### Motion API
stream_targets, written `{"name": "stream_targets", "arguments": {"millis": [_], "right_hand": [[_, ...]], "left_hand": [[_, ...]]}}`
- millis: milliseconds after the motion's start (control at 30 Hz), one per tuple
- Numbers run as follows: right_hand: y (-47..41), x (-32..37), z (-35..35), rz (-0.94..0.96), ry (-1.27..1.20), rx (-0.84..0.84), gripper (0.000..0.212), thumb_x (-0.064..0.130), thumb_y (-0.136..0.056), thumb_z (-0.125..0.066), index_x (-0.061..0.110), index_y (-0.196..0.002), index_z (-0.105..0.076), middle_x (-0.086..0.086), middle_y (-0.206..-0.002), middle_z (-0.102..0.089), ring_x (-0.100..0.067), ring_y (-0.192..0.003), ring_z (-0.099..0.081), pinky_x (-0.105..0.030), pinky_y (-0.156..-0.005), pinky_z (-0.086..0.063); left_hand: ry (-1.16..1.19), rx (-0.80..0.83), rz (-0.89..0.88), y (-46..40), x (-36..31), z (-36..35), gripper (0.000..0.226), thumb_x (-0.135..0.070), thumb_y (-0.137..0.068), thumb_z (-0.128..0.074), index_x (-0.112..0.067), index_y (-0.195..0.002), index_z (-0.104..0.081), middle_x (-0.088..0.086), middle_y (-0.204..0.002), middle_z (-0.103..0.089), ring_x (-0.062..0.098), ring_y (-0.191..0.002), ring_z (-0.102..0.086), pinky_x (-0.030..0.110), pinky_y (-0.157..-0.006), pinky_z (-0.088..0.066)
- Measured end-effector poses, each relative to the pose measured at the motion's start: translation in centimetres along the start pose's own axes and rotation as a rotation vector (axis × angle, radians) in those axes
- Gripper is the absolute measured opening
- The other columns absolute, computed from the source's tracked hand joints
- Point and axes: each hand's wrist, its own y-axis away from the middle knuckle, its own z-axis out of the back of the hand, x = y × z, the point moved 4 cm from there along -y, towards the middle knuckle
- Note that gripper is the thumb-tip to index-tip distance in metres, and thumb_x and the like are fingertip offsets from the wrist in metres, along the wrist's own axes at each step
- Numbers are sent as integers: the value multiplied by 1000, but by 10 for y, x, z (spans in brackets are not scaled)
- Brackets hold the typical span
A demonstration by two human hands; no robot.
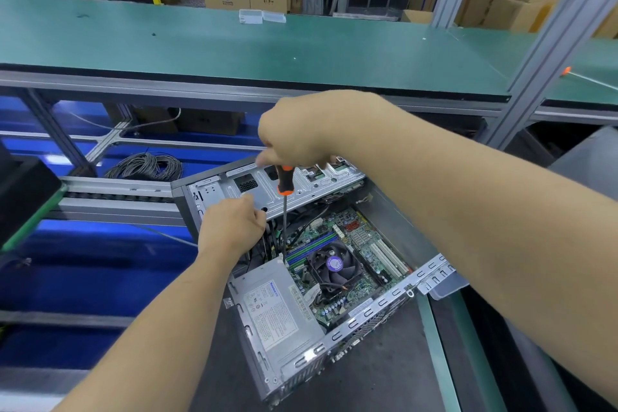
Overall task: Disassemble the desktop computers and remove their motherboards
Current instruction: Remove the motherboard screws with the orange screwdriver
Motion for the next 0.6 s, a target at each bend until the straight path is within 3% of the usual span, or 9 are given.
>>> {"name": "stream_targets", "arguments": {"millis": [67,100,200,300,333,400,467,533,600], "right_hand": [[-1,3,-3,61,-36,45,16,29,-96,-56,19,-107,-62,-1,-98,-64,-21,-79,-68,-38,-71,-56],[-1,4,-3,57,-47,65,23,32,-95,-59,20,-113,-60,0,-102,-63,-24,-83,-69,-40,-74,-57],[0,1,-1,-14,-15,39,42,53,-97,-52,13,-90,-61,1,-70,-68,-19,-58,-70,-33,-60,-54],[-1,2,-3,69,-41,46,19,34,-95,-60,19,-107,-62,2,-93,-63,-29,-88,-69,-44,-78,-57],[1,3,-3,68,-53,68,25,36,-93,-62,21,-113,-60,3,-99,-60,-30,-90,-68,-44,-78,-57],[1,1,-2,12,2,60,34,49,-96,-58,15,-100,-60,0,-90,-62,-26,-78,-66,-35,-66,-52],[-1,0,-2,26,37,31,31,44,-98,-56,16,-84,-58,0,-79,-62,-24,-74,-63,-32,-61,-48],[0,0,-1,69,-18,43,15,34,-93,-65,21,-97,-61,5,-89,-61,-24,-87,-64,-37,-74,-54],[1,-2,-1,37,-33,61,29,43,-91,-66,18,-104,-62,3,-88,-66,-24,-80,-69,-38,-72,-57]], "left_hand": [[8,4,5,0,-1,1,22,-30,-91,-42,-14,-76,-48,1,-59,-52,24,-55,-50,31,-53,-34],[8,4,8,0,-1,1,23,-30,-91,-42,-14,-76,-48,1,-59,-52,23,-55,-50,32,-53,-35],[-1,8,9,0,-2,2,23,-30,-91,-42,-14,-76,-47,1,-59,-52,23,-55,-49,33,-53,-34],[8,14,13,0,-2,2,23,-30,-91,-41,-14,-76,-47,2,-60,-52,24,-55,-49,33,-53,-35],[12,14,15,0,-2,2,23,-30,-91,-42,-14,-76,-47,2,-60,-52,25,-56,-49,33,-54,-35],[12,13,15,0,-1,3,22,-30,-91,-42,-14,-75,-46,2,-60,-52,25,-55,-49,33,-54,-35],[10,11,7,0,-1,2,23,-29,-91,-42,-14,-74,-46,2,-59,-51,24,-54,-48,32,-53,-34],[10,11,4,0,-1,1,23,-30,-90,-41,-14,-75,-47,2,-59,-51,25,-57,-50,32,-53,-36],[15,12,9,0,-1,1,23,-30,-90,-41,-13,-77,-48,3,-60,-52,28,-59,-53,33,-54,-40]]}}
